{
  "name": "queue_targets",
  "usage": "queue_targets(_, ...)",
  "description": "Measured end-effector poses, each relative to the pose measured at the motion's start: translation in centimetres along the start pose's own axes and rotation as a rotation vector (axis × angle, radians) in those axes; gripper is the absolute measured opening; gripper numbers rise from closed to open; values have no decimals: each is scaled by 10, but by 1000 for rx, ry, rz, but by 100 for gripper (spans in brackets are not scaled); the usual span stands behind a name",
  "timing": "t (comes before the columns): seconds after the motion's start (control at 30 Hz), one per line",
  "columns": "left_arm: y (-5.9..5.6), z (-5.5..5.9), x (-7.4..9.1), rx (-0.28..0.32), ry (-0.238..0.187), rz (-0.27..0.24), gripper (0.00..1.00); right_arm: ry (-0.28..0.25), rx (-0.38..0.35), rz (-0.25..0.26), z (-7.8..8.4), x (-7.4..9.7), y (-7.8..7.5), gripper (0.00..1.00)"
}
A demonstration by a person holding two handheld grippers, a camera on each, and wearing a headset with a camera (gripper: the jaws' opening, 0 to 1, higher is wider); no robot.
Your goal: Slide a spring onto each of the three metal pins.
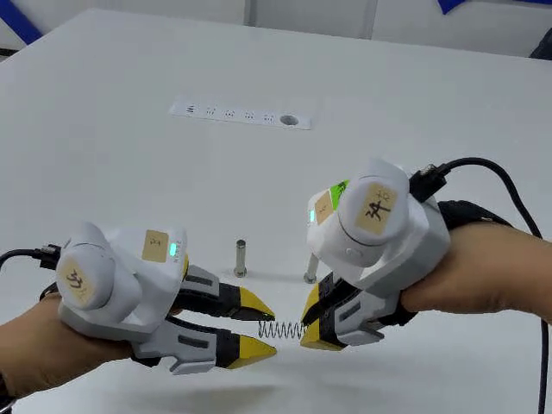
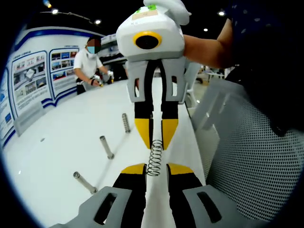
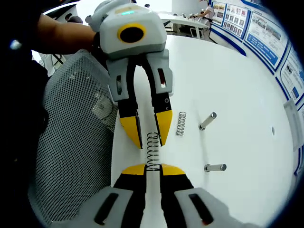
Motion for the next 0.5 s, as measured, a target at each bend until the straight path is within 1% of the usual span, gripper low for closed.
queue_targets(0.13, 1, 1, 0, -8, 7, -3, 12, -17, 0, -1, -3, 4, 1, 11)
queue_targets(0.5, 1, 2, 1, 0, 0, -10, 12, -103, -13, 16, -15, 17, 1, 11)
Point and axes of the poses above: the centre of the closed fingertips' face, and the gripper's own axes: x roughly backward along the fingers, y roughly to its left, z roughly out of its underside, the point moved 10 cm from there along x, roughly backward along the fingers
